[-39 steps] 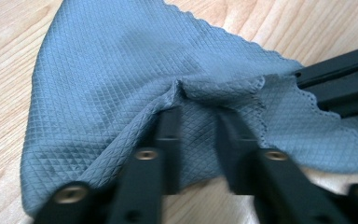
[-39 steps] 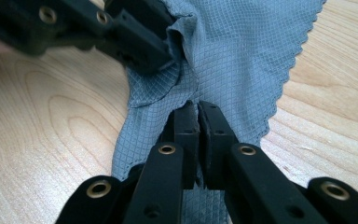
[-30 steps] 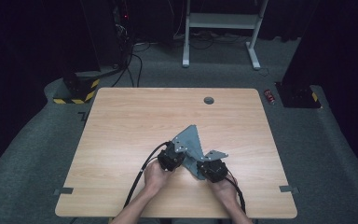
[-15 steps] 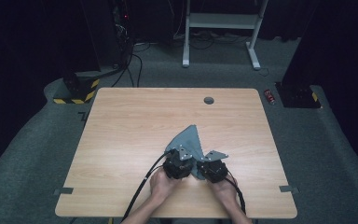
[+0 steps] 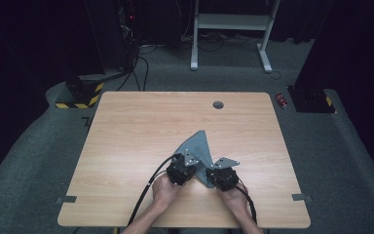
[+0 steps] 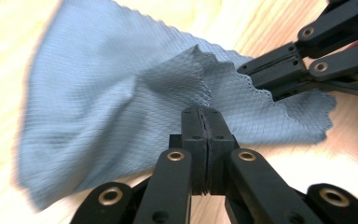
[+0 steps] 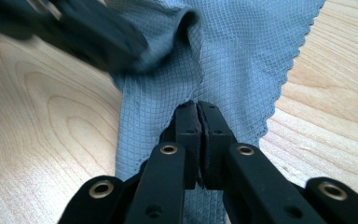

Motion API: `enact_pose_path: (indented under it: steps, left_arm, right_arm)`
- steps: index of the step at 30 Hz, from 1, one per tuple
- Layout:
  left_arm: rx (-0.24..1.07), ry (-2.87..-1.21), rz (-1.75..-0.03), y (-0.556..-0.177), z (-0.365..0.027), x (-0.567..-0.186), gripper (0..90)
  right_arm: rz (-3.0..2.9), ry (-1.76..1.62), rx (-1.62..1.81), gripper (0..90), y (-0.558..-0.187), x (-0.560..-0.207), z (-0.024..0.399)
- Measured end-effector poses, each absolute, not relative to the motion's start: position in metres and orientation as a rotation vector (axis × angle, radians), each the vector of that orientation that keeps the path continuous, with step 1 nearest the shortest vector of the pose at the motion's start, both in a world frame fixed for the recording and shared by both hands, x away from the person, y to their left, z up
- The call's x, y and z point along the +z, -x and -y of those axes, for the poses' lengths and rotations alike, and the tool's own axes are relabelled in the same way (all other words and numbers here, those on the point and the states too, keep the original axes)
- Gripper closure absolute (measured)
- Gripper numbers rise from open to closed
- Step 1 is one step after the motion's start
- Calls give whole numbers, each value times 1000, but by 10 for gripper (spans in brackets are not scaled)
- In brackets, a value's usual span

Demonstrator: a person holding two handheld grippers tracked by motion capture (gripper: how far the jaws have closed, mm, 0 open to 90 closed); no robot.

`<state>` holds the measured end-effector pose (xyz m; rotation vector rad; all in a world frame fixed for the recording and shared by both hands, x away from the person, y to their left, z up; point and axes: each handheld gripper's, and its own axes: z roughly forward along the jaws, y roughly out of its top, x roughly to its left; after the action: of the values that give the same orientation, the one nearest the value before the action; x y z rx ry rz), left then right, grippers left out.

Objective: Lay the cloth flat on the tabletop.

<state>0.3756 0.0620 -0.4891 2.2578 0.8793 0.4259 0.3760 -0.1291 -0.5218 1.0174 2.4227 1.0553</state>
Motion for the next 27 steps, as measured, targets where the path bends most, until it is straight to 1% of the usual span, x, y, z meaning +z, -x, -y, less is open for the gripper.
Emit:
enact_pose_path:
  steps: [7, 12, 15, 18, 21, 25, 26, 27]
  left_arm:
    - [441, -2246, -864, -361, -98, -473, 894]
    - [463, -2274, -848, -343, -127, -469, 891]
    - [455, -2295, -842, -331, -140, -474, 889]
    - [473, -2325, -828, -323, -144, -479, 886]
    - [470, -2332, -826, -320, -146, -483, 884]
    - [443, -2337, -831, -318, -147, -490, 875]
    - [434, -2335, -836, -318, -147, -491, 861]
    - [430, -2335, -836, -318, -148, -491, 861]
  right_arm:
    - [-2425, -1022, 1043, 865, -375, -521, 129]
    - [-2428, -1025, 1020, 815, -373, -520, 128]
    - [-2436, -1015, 1018, 759, -370, -518, 128]
    - [-2408, -1025, 1032, 704, -366, -513, 132]
    - [-2392, -1047, 1036, 677, -366, -510, 139]
    - [-2416, -1049, 999, 684, -366, -513, 140]
    - [-2426, -1049, 984, 713, -366, -515, 140]
    - [-2426, -1049, 984, 713, -366, -515, 140]
